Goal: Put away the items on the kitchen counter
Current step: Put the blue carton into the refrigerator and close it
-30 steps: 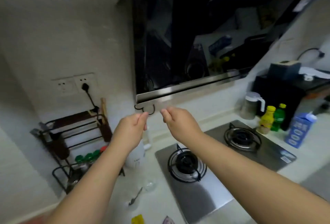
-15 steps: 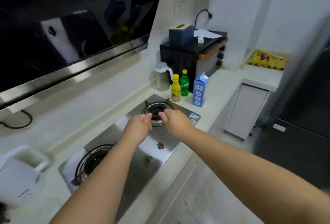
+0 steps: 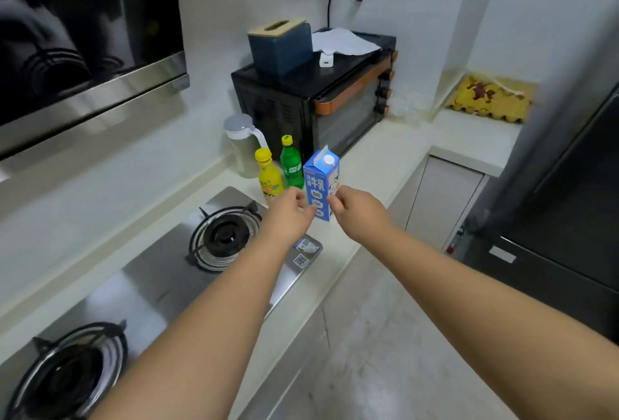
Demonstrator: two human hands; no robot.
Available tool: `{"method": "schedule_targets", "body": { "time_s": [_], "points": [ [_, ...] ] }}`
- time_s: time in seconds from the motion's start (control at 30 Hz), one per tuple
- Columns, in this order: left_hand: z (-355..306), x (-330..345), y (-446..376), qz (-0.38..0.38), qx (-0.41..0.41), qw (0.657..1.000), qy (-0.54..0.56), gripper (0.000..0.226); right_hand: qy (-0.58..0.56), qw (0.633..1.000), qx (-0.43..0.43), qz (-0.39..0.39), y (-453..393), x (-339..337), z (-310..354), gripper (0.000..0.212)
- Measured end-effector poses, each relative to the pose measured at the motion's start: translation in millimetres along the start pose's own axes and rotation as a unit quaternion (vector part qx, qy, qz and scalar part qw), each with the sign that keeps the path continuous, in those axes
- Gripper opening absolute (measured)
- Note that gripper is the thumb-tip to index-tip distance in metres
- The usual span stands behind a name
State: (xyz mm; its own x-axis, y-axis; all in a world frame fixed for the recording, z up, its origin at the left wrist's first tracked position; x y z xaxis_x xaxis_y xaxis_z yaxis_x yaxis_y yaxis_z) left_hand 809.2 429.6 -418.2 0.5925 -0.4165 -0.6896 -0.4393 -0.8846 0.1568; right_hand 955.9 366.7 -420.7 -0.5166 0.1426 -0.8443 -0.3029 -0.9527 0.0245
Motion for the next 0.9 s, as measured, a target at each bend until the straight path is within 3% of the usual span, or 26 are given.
{"method": "schedule_targets", "body": {
  "time_s": [0.07, 0.17, 0.3, 0.4, 0.5, 0.67, 0.9],
  "points": [
    [-10, 9, -21, -0.003, 0.023, 1.0, -0.009, 0.045, -0.022, 0.999, -0.004, -0.023, -18, -2, -10, 0.028],
    [-11, 24, -57, -0.009, 0.056, 0.998, -0.037, 0.056, -0.016, 0.999, -0.015, -0.033, -50, 2, -18, 0.06],
    [11, 38, -114, -0.009, 0.026, 0.998, -0.058, 0.096, 0.008, 0.999, -0.015, -0.034, -97, 16, -28, 0.078],
    [29, 44, -154, -0.006, 0.004, 0.998, -0.06, 0.11, -0.004, 1.0, -0.006, -0.021, -132, 27, -34, 0.088],
    [38, 57, -185, 0.019, -0.005, 1.0, 0.0, 0.107, -0.052, 0.999, -0.009, -0.007, -162, 37, -38, 0.094],
    [12, 77, -210, 0.019, 0.01, 0.996, 0.086, 0.067, -0.092, 0.995, 0.017, -0.026, -188, 23, -64, 0.088],
    [-49, 127, -252, 0.076, 0.039, 0.992, 0.093, 0.059, -0.073, 0.993, 0.072, -0.062, -202, -27, -127, 0.089]
  ]
}}
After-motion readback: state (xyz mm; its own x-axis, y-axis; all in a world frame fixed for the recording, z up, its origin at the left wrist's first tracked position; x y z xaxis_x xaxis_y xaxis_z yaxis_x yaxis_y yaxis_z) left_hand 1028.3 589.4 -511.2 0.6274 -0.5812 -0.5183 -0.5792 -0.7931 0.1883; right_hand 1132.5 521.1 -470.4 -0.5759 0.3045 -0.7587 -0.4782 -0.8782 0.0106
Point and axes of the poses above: each hand's wrist, its own y-axis away from the middle knuckle, its own x-axis out of the palm, z = x × y, the point moved 9 cm from there along -y, towards the middle knuckle, and after that the axes turned 6 degrees about z, right-handed, at the moved point
